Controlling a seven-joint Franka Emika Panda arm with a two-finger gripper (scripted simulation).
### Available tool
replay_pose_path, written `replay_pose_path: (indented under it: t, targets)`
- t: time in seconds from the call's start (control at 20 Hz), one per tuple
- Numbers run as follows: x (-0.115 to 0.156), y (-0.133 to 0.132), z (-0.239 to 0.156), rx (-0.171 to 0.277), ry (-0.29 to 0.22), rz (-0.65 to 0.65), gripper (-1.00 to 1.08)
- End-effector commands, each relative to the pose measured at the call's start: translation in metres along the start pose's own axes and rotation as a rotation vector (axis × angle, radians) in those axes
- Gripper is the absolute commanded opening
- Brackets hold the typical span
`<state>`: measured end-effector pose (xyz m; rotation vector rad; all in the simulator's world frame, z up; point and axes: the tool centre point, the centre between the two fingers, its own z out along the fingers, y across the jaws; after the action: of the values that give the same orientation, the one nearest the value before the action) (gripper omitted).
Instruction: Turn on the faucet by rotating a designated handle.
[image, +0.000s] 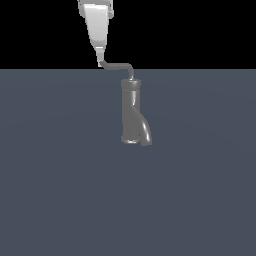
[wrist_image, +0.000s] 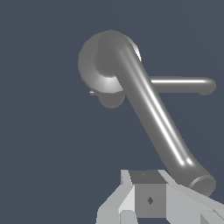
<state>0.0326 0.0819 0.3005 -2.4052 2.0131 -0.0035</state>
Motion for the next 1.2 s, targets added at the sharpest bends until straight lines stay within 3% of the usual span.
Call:
replay_pose_path:
  t: [0.0, 1.05, 1.15]
  targets:
    - [0.003, 0.007, 0.000, -0.006, 0.001, 0.005, -1.00]
    - [0.053, 0.066, -0.001, -0.005, 0.001, 0.005, -1.00]
    - [0.041, 0.060, 0.000, 0.000, 0.001, -0.011, -1.00]
